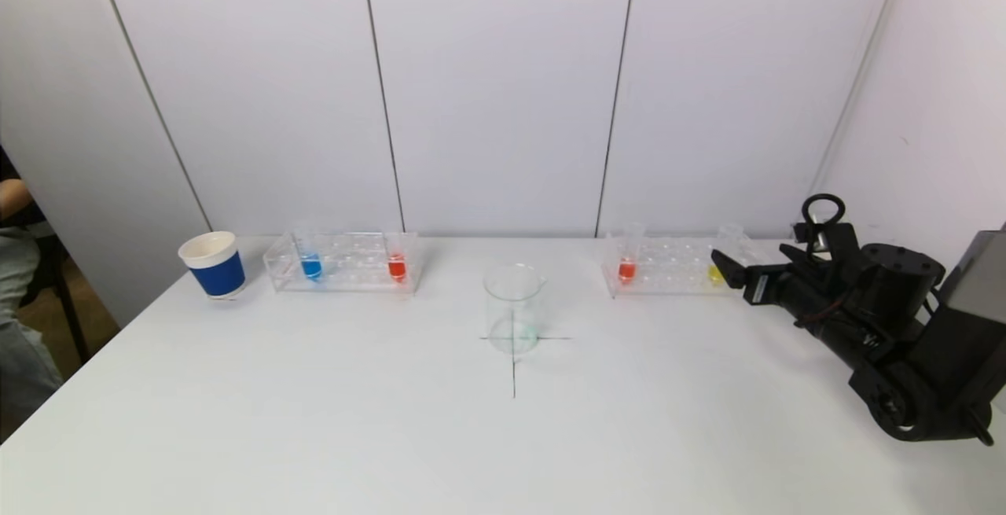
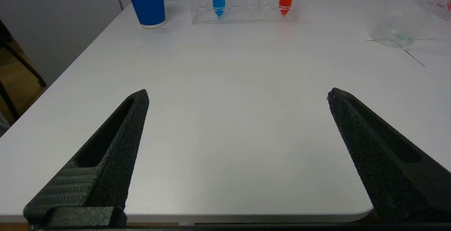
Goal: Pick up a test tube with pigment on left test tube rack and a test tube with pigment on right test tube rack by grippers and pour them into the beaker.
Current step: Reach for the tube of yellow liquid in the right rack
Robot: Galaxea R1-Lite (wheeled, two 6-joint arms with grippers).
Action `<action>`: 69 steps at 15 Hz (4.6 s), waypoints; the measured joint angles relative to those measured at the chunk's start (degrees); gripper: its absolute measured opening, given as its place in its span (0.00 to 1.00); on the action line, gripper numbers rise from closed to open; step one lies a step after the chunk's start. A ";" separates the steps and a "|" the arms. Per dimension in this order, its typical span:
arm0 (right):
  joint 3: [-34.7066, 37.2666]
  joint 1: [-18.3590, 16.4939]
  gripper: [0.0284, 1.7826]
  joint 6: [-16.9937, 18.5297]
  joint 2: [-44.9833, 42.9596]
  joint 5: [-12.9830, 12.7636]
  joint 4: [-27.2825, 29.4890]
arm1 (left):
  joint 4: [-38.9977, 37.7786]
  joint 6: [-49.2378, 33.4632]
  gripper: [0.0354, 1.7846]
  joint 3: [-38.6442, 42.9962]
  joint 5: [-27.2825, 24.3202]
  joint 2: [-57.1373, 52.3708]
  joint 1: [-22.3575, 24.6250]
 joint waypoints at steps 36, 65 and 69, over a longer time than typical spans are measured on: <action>-15.49 -0.26 0.99 0.38 8.19 -0.46 5.53 | -0.02 0.00 0.99 0.00 0.00 0.00 0.00; -20.15 0.71 0.99 0.49 11.01 -0.48 7.66 | 0.00 0.00 0.99 0.00 0.00 0.00 0.00; -20.81 0.63 0.99 0.55 11.19 -0.46 8.20 | -0.02 0.02 0.99 0.00 0.00 0.00 0.00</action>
